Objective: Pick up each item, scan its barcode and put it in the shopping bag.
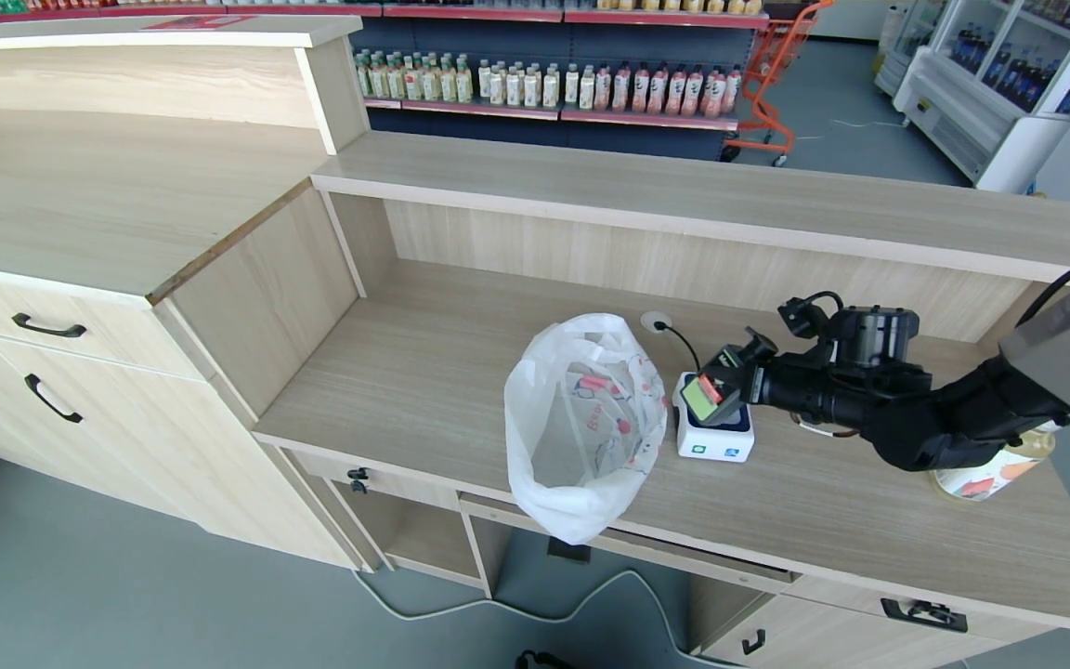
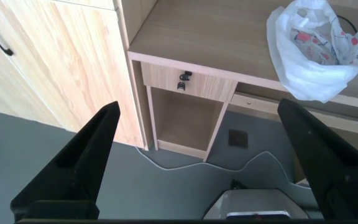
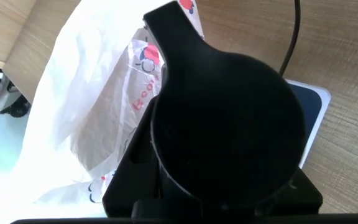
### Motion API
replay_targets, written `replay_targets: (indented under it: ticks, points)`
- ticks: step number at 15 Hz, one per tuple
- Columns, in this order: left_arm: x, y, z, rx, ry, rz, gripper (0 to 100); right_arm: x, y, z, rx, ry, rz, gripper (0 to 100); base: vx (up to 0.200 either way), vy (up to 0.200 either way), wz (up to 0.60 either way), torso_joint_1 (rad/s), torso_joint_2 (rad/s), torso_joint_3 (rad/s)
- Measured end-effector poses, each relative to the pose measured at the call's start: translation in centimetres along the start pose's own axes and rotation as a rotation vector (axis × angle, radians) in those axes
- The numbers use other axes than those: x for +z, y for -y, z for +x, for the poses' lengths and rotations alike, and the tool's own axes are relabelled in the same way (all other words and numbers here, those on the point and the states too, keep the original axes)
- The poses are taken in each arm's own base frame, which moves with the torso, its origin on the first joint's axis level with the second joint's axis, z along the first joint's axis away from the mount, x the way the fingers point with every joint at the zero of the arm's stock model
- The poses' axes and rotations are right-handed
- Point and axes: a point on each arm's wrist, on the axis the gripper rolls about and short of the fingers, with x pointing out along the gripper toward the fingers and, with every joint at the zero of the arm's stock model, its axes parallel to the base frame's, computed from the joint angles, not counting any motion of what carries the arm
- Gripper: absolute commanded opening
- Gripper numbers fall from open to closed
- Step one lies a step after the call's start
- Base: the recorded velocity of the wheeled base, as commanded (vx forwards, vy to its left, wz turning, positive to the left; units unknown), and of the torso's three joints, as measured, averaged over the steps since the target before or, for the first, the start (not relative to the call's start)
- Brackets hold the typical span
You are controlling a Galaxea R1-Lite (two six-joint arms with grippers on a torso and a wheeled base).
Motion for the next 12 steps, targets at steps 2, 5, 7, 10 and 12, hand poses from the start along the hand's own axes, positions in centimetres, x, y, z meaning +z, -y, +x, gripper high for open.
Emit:
replay_targets:
  ticks: [2,5,7,10,12]
  points:
    - [0.0,0.0,0.0,0.000,0.000,0.000,100,0.0,0.1,0.3,0.003,0.011,-0.006,0,0.000,0.000,0.00,0.000,0.00,0.000]
    - [0.0,0.0,0.0,0.000,0.000,0.000,100,-0.2,0.3,0.6,0.006,0.015,-0.006,0,0.000,0.000,0.00,0.000,0.00,0.000]
    - [0.0,0.0,0.0,0.000,0.000,0.000,100,-0.2,0.3,0.8,0.007,0.015,-0.005,0,0.000,0.000,0.00,0.000,0.00,0.000]
    - [0.0,0.0,0.0,0.000,0.000,0.000,100,0.1,0.3,1.0,0.011,0.024,-0.010,0,0.000,0.000,0.00,0.000,0.00,0.000]
    - [0.0,0.0,0.0,0.000,0.000,0.000,100,0.2,0.4,1.2,0.012,0.029,-0.013,0,0.000,0.000,0.00,0.000,0.00,0.000]
